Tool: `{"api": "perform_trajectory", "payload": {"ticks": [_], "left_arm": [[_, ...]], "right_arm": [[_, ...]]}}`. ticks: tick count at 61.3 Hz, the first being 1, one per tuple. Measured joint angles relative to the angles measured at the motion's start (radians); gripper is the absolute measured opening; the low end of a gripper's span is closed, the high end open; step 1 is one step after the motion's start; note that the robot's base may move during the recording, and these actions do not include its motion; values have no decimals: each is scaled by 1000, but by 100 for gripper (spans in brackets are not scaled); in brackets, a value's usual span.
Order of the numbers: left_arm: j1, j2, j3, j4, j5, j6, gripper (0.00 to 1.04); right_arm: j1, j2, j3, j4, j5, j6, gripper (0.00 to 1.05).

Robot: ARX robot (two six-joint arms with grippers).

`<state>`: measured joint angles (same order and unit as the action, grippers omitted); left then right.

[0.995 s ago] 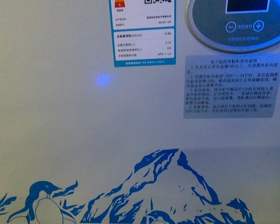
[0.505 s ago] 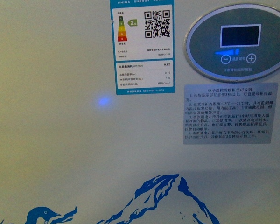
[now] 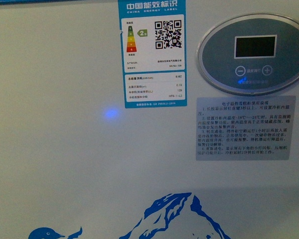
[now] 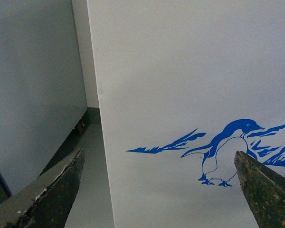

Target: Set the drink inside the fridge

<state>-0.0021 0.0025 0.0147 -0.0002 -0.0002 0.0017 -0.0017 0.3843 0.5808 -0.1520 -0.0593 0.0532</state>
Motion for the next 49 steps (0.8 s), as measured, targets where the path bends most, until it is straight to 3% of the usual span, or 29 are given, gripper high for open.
{"api": "perform_trajectory", "payload": {"ticks": [7,22,49], "left_arm": [[0,0,0,0,0,0,97],[0,0,0,0,0,0,97],[0,0,0,0,0,0,97]], "right_arm": [[101,-13,-55,12,166,-2,37],[212,-27,-97,48,401,-16,37],[227,-32,-101,50,408,-22,37]]}}
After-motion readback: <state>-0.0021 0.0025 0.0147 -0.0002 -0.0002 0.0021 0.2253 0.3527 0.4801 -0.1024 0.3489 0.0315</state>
